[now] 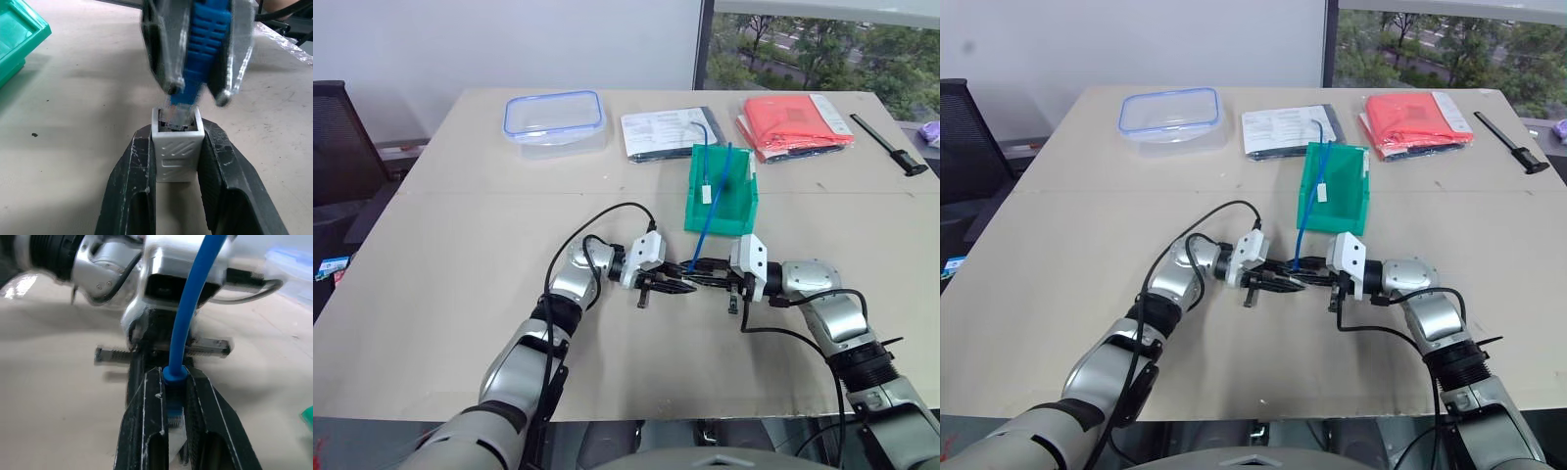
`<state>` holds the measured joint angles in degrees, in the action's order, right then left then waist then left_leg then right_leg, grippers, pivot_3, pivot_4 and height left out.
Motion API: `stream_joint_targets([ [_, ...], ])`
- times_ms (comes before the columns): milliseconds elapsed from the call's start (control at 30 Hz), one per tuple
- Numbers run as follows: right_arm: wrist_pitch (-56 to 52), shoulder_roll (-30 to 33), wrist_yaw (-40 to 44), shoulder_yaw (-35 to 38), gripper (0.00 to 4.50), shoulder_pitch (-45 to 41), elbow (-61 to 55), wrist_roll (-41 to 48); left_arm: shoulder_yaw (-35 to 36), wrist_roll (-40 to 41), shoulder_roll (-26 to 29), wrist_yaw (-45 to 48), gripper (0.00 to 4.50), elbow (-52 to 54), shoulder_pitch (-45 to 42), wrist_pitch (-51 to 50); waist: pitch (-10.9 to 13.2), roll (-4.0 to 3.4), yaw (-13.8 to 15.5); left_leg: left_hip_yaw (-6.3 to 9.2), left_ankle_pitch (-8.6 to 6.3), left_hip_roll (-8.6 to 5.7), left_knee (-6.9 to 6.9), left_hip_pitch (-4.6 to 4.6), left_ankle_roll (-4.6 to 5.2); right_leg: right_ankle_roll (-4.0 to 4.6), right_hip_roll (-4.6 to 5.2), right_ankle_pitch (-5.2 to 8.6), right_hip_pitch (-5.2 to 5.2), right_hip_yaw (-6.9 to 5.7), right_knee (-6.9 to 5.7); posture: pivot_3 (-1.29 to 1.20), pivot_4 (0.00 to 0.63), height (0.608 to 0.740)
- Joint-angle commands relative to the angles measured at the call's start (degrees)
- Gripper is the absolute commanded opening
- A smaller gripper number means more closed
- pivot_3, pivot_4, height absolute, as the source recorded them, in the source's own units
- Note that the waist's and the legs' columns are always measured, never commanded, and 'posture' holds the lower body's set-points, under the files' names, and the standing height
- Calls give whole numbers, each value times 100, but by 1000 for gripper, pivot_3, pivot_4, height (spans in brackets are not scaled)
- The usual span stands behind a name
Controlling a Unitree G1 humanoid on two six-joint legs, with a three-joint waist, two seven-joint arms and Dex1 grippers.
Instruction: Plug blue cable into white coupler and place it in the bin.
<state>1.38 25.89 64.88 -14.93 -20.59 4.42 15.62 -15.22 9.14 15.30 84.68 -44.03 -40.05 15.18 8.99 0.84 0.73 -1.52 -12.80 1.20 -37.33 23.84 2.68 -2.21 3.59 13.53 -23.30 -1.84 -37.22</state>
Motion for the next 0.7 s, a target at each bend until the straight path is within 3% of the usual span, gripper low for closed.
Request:
stream_joint_targets([
  [33, -204, 121, 224, -354, 24, 109, 220, -312, 43, 9, -37, 88, 546, 14, -36, 65, 0, 0, 0, 1, 0, 0, 0, 0, 0, 0, 0, 0, 0, 0, 0, 0, 150, 737],
  [300, -89, -179, -56, -696, 24, 68, 1566, -944, 55, -13, -56, 109, 546, 28, -13, 78, -30, 31, -65, 2, 0, 4, -1, -23, 0, 1, -6, 0, 15, 0, -14, 0, 150, 737],
  [367, 76, -180, -57, -822, 24, 147, 1930, -1115, 70, -26, -73, 98, 546, 47, -5, 71, -49, 41, -103, 4, 0, 7, 0, -55, 0, 2, -6, 2, 45, -1, -19, 0, 150, 737],
  [400, 91, -203, -59, -771, 24, 168, 1983, -1034, 83, -28, -78, 93, 546, 61, -1, 65, -50, 41, -106, 6, -2, 11, 16, -117, 0, 16, -5, 16, 100, -3, -9, 0, 150, 737],
  [500, -84, -277, 20, -405, 24, 116, 1587, -448, 117, -19, -61, 93, 546, 119, 36, 26, -63, 35, -135, 14, -2, 26, 20, -130, -1, 14, -2, 26, 112, -8, -7, 0, 150, 737],
  [633, -53, 28, 234, -799, 24, 198, 1359, -826, 143, -12, -60, 100, 546, 143, 93, 0, -65, 34, -125, 11, -2, 19, 19, -120, -1, 26, 8, 18, 109, -6, -4, 0, 150, 737],
  [700, -82, -146, 140, -659, 24, 247, 1264, -562, 128, -43, -54, 95, 546, 154, 129, 40, -67, 35, -116, 11, -2, 18, 19, -115, -1, 25, 9, 17, 109, -8, 5, 0, 150, 737],
])
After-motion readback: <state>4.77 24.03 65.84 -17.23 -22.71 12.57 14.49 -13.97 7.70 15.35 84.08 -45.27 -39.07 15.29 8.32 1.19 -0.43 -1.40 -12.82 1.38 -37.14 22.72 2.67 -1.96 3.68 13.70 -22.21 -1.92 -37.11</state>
